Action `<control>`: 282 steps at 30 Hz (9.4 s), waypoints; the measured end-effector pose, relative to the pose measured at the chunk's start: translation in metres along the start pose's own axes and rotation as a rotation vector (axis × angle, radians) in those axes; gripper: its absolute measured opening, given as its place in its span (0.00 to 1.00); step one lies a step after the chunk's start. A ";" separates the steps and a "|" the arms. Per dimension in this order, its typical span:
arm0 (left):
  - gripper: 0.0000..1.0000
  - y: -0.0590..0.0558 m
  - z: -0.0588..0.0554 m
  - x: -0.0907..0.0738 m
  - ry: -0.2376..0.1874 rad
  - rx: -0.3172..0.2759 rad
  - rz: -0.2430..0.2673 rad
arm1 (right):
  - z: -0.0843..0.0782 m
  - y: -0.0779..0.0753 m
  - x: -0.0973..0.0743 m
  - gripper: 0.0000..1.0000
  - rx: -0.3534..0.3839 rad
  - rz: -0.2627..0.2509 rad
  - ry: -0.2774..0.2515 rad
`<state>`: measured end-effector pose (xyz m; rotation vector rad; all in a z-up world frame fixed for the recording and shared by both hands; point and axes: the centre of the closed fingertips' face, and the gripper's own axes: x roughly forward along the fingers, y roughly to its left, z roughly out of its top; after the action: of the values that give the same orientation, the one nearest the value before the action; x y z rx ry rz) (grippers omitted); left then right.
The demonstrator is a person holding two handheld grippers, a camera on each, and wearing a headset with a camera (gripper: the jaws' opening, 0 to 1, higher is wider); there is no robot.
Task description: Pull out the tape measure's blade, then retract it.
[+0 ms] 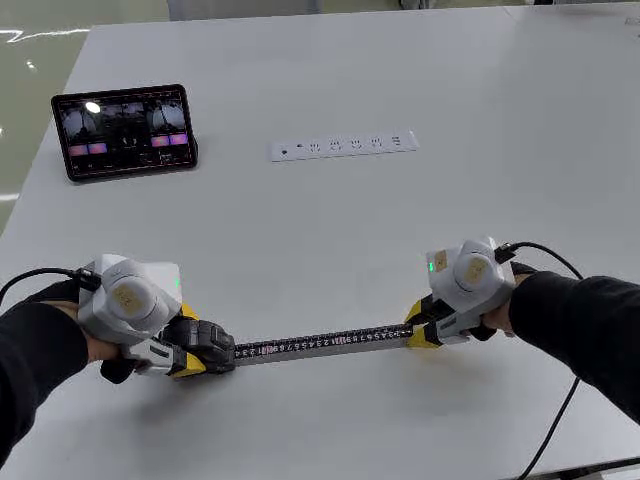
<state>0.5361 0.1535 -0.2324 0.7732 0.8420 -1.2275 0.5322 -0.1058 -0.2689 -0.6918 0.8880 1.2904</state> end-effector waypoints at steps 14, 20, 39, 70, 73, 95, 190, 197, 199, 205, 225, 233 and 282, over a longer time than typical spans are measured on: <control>0.31 0.002 0.000 0.001 0.008 0.025 0.006 | 0.001 0.001 0.001 0.10 -0.045 0.005 0.038; 0.31 0.004 -0.001 0.002 0.023 0.038 -0.015 | 0.001 0.002 0.001 0.11 -0.079 -0.005 0.061; 0.34 0.001 -0.005 0.004 0.015 0.026 -0.033 | 0.001 0.002 0.001 0.12 -0.071 -0.007 0.042; 0.74 0.000 -0.001 -0.026 -0.085 -0.190 -0.002 | 0.015 0.002 -0.024 0.29 0.007 -0.089 -0.020; 0.80 -0.001 -0.001 -0.028 -0.102 -0.219 0.006 | 0.014 0.002 -0.028 0.34 0.045 -0.104 -0.033; 0.99 0.008 -0.005 -0.044 -0.220 -0.367 0.114 | 0.010 0.003 -0.054 0.74 0.233 -0.204 -0.160; 0.99 -0.021 -0.058 -0.086 -0.441 -0.655 0.447 | -0.077 0.063 -0.139 0.99 0.427 -0.449 -0.336; 0.99 -0.009 -0.058 -0.088 -0.454 -0.702 0.498 | -0.077 0.057 -0.143 0.99 0.393 -0.440 -0.317; 0.99 -0.005 -0.054 -0.089 -0.515 -0.790 0.495 | -0.077 0.056 -0.143 0.99 0.378 -0.431 -0.303; 0.99 0.003 -0.052 -0.091 -0.518 -0.807 0.538 | -0.071 0.050 -0.145 0.99 0.346 -0.418 -0.280; 0.99 0.021 -0.020 -0.074 -0.464 -0.773 0.611 | -0.035 0.027 -0.135 0.99 0.196 -0.307 -0.206; 0.99 0.022 -0.011 -0.064 -0.435 -0.747 0.629 | -0.027 0.016 -0.124 0.99 0.157 -0.288 -0.191; 0.94 0.022 0.000 -0.014 -0.486 -0.826 0.752 | 0.012 -0.008 -0.017 0.74 -0.056 -0.041 0.005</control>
<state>0.5559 0.1639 -0.2185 0.0598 0.4943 -0.2920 0.5408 -0.1056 -0.2488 -0.7542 0.8405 1.2814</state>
